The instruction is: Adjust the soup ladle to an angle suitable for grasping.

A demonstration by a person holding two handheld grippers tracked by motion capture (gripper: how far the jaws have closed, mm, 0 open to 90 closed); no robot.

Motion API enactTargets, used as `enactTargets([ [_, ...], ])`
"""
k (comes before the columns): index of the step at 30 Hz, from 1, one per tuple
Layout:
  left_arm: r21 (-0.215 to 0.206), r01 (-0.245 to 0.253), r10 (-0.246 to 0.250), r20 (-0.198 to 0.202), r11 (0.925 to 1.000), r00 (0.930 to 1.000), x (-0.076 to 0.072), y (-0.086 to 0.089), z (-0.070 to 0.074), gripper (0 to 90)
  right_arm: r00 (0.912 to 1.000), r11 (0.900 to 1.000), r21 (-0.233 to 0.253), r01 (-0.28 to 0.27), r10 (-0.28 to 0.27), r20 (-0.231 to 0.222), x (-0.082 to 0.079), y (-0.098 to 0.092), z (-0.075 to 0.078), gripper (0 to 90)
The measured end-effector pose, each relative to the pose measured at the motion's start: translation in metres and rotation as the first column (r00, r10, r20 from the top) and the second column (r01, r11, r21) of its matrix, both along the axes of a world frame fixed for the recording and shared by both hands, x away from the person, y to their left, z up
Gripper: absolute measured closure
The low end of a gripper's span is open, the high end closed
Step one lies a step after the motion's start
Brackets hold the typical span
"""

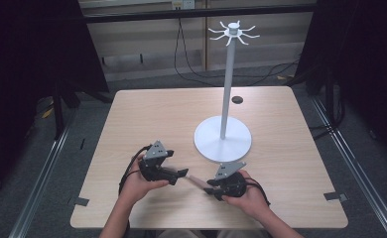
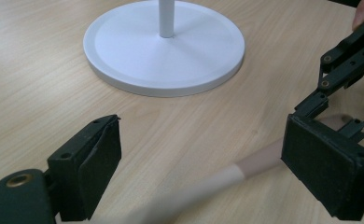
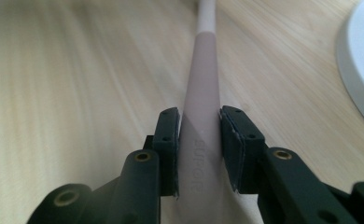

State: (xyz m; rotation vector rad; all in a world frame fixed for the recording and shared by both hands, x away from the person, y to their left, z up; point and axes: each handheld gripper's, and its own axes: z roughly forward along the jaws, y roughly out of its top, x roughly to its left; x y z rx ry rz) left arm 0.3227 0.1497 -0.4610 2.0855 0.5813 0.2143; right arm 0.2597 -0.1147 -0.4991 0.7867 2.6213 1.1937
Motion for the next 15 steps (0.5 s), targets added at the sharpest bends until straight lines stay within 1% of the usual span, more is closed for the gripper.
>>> enactTargets([
  [2,0.018,0.021,-0.021,0.002,0.9996,0.9998,-0.001,-0.002,0.002,12.2,0.9998,1.0,0.009,-0.018,0.018,-0.001,-0.001,-0.001,0.004,69.9],
  [3,0.023,0.029,-0.029,0.004,0.9993,0.9996,-0.002,-0.004,0.002,12.3,0.9999,1.0,0.01,-0.017,0.017,0.002,0.0,-0.001,0.006,70.0],
  [4,0.038,0.047,-0.047,0.011,0.9982,0.9988,-0.001,-0.005,0.003,12.4,0.9999,1.0,0.007,-0.014,0.014,0.007,0.0,-0.002,0.007,69.9],
  [5,0.046,0.062,-0.062,0.004,0.997,0.9981,-0.002,-0.006,0.002,12.4,0.9997,1.0,0.009,-0.024,0.024,0.003,0.001,-0.003,0.007,69.8],
  [6,0.068,0.076,-0.077,0.01,0.9947,0.997,-0.002,-0.009,0.001,12.4,0.9999,1.0,0.009,-0.016,0.016,0.002,0.002,-0.004,0.006,69.8],
  [7,0.08,0.082,-0.083,0.012,0.9934,0.9965,-0.002,-0.011,0.0,12.4,0.9997,1.0,0.007,-0.022,0.022,0.011,0.002,-0.005,0.005,69.7],
  [8,0.104,0.104,-0.106,0.01,0.9891,0.9944,-0.002,-0.012,-0.001,12.4,0.9998,1.0,-0.003,-0.019,0.019,0.011,0.002,-0.005,0.004,69.7],
  [9,0.125,0.121,-0.124,0.013,0.9847,0.9922,-0.001,-0.013,-0.002,12.4,0.9996,1.0,-0.004,-0.019,0.02,0.019,0.003,-0.006,0.002,69.6],
  [10,0.135,0.131,-0.133,0.006,0.9822,0.9911,-0.001,-0.014,-0.004,12.4,0.9998,1.0,-0.009,-0.014,0.014,0.014,0.003,-0.006,0.001,69.5],
  [11,0.143,0.145,-0.146,0.002,0.9791,0.9892,0.0,-0.015,-0.005,12.4,0.9996,1.0,-0.015,-0.024,0.024,0.012,0.004,-0.006,-0.001,69.4],
  [12,0.166,0.152,-0.154,-0.001,0.9744,0.9881,0.001,-0.016,-0.006,12.5,0.9998,1.0,-0.027,-0.013,0.013,0.014,0.004,-0.007,-0.002,68.9],
  [13,0.172,0.161,-0.163,-0.004,0.9719,0.9867,0.001,-0.017,-0.007,12.6,0.9997,0.999,-0.029,-0.017,0.018,0.018,0.005,-0.007,-0.003,68.2],
  [14,0.182,0.174,-0.176,-0.007,0.9678,0.9844,0.002,-0.018,-0.008,12.7,0.9999,0.999,-0.032,-0.01,0.01,0.012,0.004,-0.008,-0.002,65.1],
  [15,0.197,0.184,-0.184,-0.016,0.963,0.9828,0.002,-0.018,-0.01,12.9,0.9998,0.999,-0.036,0.0,0.001,0.021,0.005,-0.009,-0.002,62.4],
])
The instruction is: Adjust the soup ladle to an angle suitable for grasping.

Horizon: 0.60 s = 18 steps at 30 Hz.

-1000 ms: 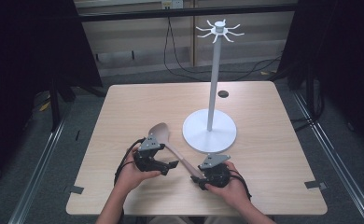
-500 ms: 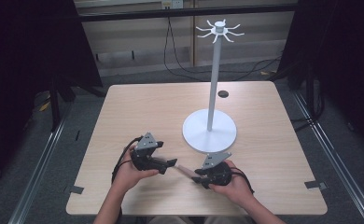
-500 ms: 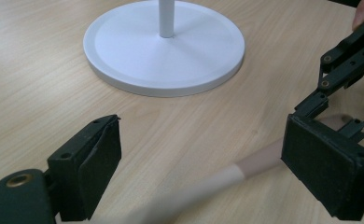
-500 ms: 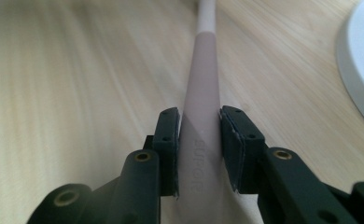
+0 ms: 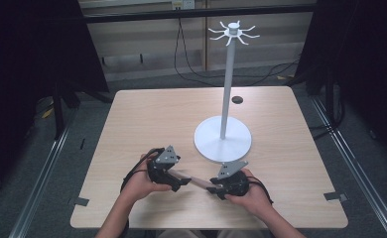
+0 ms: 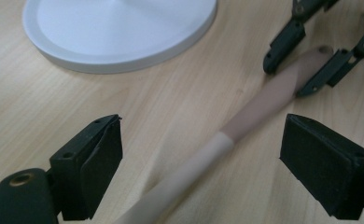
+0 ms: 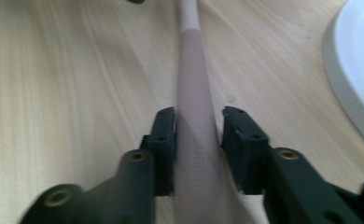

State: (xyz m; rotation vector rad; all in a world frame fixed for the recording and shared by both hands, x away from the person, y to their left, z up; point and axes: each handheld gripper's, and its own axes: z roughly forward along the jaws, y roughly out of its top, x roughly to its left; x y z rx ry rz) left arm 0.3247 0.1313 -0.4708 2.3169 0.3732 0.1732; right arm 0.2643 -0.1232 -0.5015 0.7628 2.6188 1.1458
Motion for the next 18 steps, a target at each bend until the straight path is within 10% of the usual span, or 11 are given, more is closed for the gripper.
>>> enactTargets([
  [8,0.118,0.092,-0.094,0.012,0.9888,0.9955,0.006,-0.011,-0.005,17.0,0.9978,0.997,0.054,0.049,-0.046,-0.047,-0.001,-0.015,0.004,35.1],
  [15,0.263,0.233,-0.24,-0.006,0.9362,0.9708,0.01,-0.027,-0.006,34.2,0.9929,0.99,0.083,0.113,-0.11,-0.044,-0.004,-0.038,0.011,23.3],
  [18,0.257,0.263,-0.258,-0.054,0.9299,0.9647,0.01,-0.033,-0.009,46.8,0.9878,0.983,0.103,0.153,-0.149,-0.047,-0.004,-0.049,0.012,21.1],
])
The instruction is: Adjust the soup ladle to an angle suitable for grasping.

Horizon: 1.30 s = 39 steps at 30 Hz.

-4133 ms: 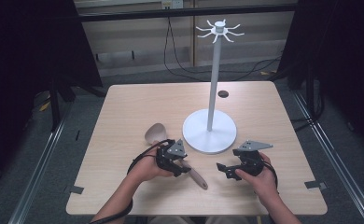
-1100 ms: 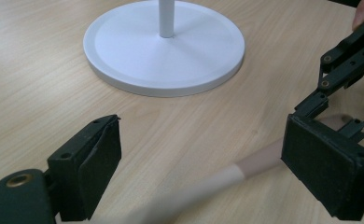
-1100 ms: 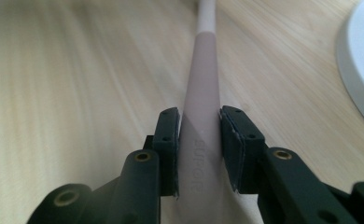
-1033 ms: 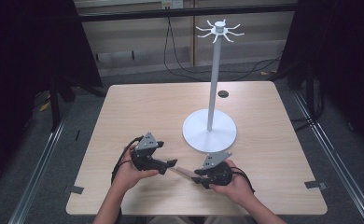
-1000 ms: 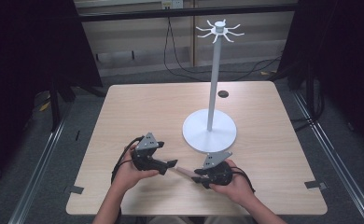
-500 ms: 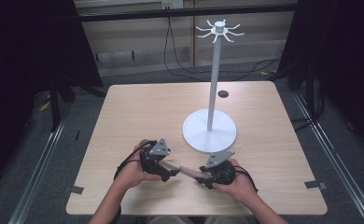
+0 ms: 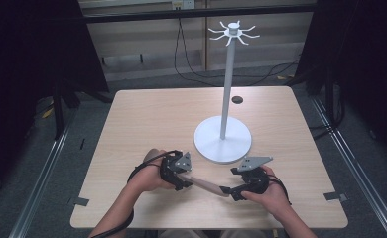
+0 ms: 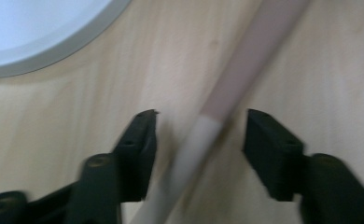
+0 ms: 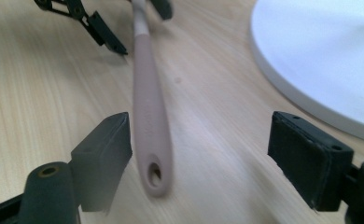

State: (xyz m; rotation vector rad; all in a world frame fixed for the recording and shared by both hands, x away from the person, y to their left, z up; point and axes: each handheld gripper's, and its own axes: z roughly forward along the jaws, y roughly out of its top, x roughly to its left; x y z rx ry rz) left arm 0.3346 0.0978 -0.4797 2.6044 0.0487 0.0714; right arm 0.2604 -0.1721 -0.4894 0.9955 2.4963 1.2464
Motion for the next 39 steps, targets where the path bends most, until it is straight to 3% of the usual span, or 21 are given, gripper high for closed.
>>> enactTargets([
  [3,0.015,0.025,-0.025,0.0,0.9996,0.9997,-0.002,-0.008,0.002,58.7,0.9987,0.999,0.02,0.05,-0.05,-0.009,0.001,-0.012,0.0,19.5],
  [6,0.053,0.058,-0.058,0.007,0.9969,0.9983,-0.003,-0.012,0.004,62.1,0.9962,0.996,0.036,0.086,-0.086,-0.012,0.002,-0.022,0.001,18.6],
  [8,0.075,0.097,-0.1,0.044,0.9925,0.994,-0.005,-0.013,0.006,64.4,0.9934,0.992,0.058,0.115,-0.114,-0.017,0.002,-0.027,0.002,17.8],
  [9,0.075,0.097,-0.1,0.044,0.9925,0.994,-0.005,-0.013,0.006,65.7,0.9934,0.992,0.058,0.115,-0.114,-0.017,0.002,-0.027,0.002,17.8],
  [10,0.076,0.106,-0.112,0.074,0.9914,0.991,-0.006,-0.013,0.007,68.0,0.9906,0.988,0.07,0.137,-0.136,-0.012,0.003,-0.032,0.003,17.2],
  [13,0.039,0.067,-0.069,0.06,0.997,0.9958,-0.002,-0.007,0.011,75.4,0.9865,0.983,0.086,0.164,-0.164,-0.008,0.003,-0.036,0.005,17.0],
  [16,-0.011,0.008,-0.008,0.02,0.9999,0.9998,0.0,0.001,0.017,76.8,0.9816,0.977,0.092,0.191,-0.191,-0.012,0.003,-0.039,0.006,16.9],
  [18,-0.035,-0.022,0.023,0.031,0.9992,0.9993,0.0,0.004,0.02,76.8,0.9814,0.977,0.096,0.192,-0.191,-0.011,0.004,-0.04,0.006,16.6],
  [20,-0.058,-0.04,0.04,0.014,0.9975,0.9991,0.0,0.008,0.025,76.8,0.9811,0.976,0.1,0.193,-0.193,-0.012,0.005,-0.039,0.006,16.1],
  [23,-0.108,-0.096,0.097,0.003,0.9895,0.9953,0.001,0.014,0.035,76.8,0.9825,0.977,0.1,0.186,-0.186,-0.008,0.005,-0.036,0.007,15.5],
  [25,-0.155,-0.129,0.129,-0.01,0.9794,0.9915,0.003,0.019,0.041,76.8,0.9848,0.98,0.101,0.173,-0.174,0.002,0.005,-0.032,0.008,15.4],
  [28,-0.23,-0.193,0.19,-0.039,0.9538,0.9811,0.005,0.026,0.049,76.9,0.9883,0.984,0.101,0.149,-0.151,0.017,0.004,-0.024,0.009,15.2],
  [29,-0.255,-0.225,0.222,-0.042,0.9403,0.9741,0.005,0.028,0.052,76.9,0.9895,0.985,0.1,0.138,-0.142,0.028,0.004,-0.021,0.01,15.2],
  [30,-0.268,-0.237,0.232,-0.051,0.9337,0.9713,0.005,0.029,0.054,76.9,0.99,0.986,0.104,0.134,-0.138,0.033,0.004,-0.017,0.01,15.1],
  [32,-0.308,-0.27,0.268,-0.052,0.9123,0.9621,0.004,0.031,0.06,77.0,0.9904,0.986,0.108,0.127,-0.132,0.041,0.004,-0.012,0.011,14.9],
  [38,-0.395,-0.326,0.328,-0.065,0.8588,0.9426,0.002,0.033,0.074,77.1,0.9901,0.984,0.136,0.115,-0.124,0.065,0.006,0.007,0.012,14.8],
  [39,-0.414,-0.339,0.343,-0.067,0.8448,0.937,0.001,0.033,0.076,77.0,0.99,0.985,0.135,0.109,-0.12,0.075,0.006,0.01,0.012,14.9],
])
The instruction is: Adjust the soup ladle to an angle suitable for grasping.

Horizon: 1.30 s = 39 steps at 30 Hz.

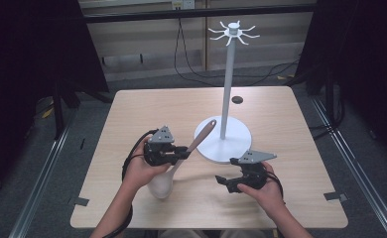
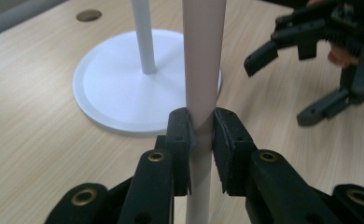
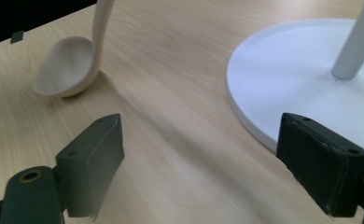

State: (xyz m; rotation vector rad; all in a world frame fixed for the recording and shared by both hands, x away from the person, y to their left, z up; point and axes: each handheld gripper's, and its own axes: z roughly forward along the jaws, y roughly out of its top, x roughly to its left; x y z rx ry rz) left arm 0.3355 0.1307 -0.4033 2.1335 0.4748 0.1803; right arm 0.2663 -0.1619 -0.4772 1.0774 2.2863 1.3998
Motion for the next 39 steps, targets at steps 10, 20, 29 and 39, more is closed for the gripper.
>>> enactTargets([
  [10,-0.137,-0.065,0.068,0.017,0.9885,0.9975,-0.005,-0.008,0.012,77.1,0.9962,0.994,0.112,-0.005,-0.005,0.087,0.006,0.036,0.014,19.7],
  [20,-0.201,-0.052,0.06,0.036,0.9783,0.9975,-0.014,-0.025,0.02,77.1,0.9708,0.991,0.107,0.084,-0.106,0.215,0.015,0.065,0.022,69.8],
  [29,-0.309,-0.063,0.079,0.039,0.949,0.9961,-0.014,-0.006,0.019,56.6,0.9763,0.993,0.118,0.015,-0.04,0.213,0.02,0.053,0.039,80.8],
  [39,-0.242,-0.197,0.218,0.062,0.95,0.9739,-0.016,0.021,-0.017,22.1,0.9734,0.994,0.106,-0.022,-0.003,0.229,0.031,0.025,0.068,80.8],
])
